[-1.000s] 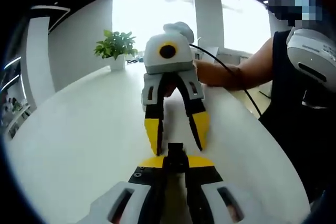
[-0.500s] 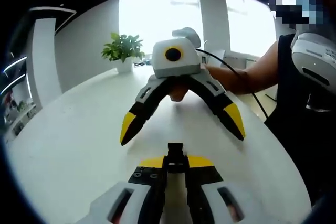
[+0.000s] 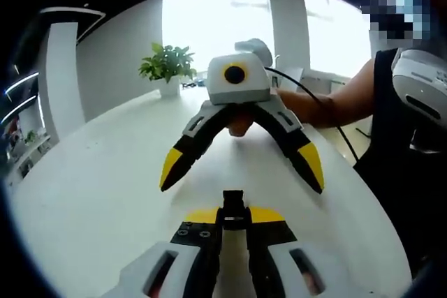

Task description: Snap the two parts of the plastic buckle together until the buckle closes and remains connected.

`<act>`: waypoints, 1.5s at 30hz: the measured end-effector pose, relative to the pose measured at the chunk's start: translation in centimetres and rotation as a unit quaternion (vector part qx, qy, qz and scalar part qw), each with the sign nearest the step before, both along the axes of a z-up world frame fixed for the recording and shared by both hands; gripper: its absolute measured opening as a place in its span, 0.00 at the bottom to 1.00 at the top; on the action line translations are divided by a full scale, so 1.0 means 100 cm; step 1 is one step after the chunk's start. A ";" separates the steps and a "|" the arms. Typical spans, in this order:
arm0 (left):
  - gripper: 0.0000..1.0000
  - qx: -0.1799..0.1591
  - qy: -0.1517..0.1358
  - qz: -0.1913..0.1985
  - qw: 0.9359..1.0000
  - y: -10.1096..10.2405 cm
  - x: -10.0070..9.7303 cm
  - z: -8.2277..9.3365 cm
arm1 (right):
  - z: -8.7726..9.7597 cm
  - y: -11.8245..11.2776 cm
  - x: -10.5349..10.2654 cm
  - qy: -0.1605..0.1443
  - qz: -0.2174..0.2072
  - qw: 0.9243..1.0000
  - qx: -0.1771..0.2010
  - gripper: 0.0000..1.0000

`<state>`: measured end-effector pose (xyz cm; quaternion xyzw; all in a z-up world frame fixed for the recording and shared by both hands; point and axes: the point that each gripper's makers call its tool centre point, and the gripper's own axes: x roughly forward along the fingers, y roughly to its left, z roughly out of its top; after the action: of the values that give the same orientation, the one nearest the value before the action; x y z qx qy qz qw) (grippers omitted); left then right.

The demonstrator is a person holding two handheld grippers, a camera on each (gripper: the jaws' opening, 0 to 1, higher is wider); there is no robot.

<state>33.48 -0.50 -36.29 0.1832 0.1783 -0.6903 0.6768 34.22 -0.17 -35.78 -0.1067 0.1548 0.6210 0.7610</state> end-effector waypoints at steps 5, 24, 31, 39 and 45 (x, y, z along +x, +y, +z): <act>0.11 -0.002 -0.004 0.004 1.000 0.000 0.001 0.002 | 0.002 -0.001 0.004 -0.006 -0.006 1.000 0.003 1.00; 0.11 -0.006 -0.024 0.057 0.998 -0.001 0.020 0.011 | 0.002 -0.002 0.011 -0.010 -0.023 1.000 0.005 1.00; 0.11 0.000 -0.027 0.073 0.997 -0.003 0.021 0.018 | 0.003 -0.005 0.015 -0.017 -0.032 0.999 0.004 1.00; 0.11 -0.007 -0.036 0.118 0.992 0.002 0.040 0.023 | 0.007 -0.005 0.017 -0.018 -0.040 0.999 0.011 1.00; 0.11 -0.007 -0.057 0.127 0.990 0.001 0.047 0.023 | 0.008 -0.004 0.018 -0.014 -0.044 0.999 0.015 1.00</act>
<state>38.15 -0.40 -33.96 0.1929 0.1565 -0.5886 0.7693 36.02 -0.62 -35.00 -0.0972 0.1393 0.5874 0.7913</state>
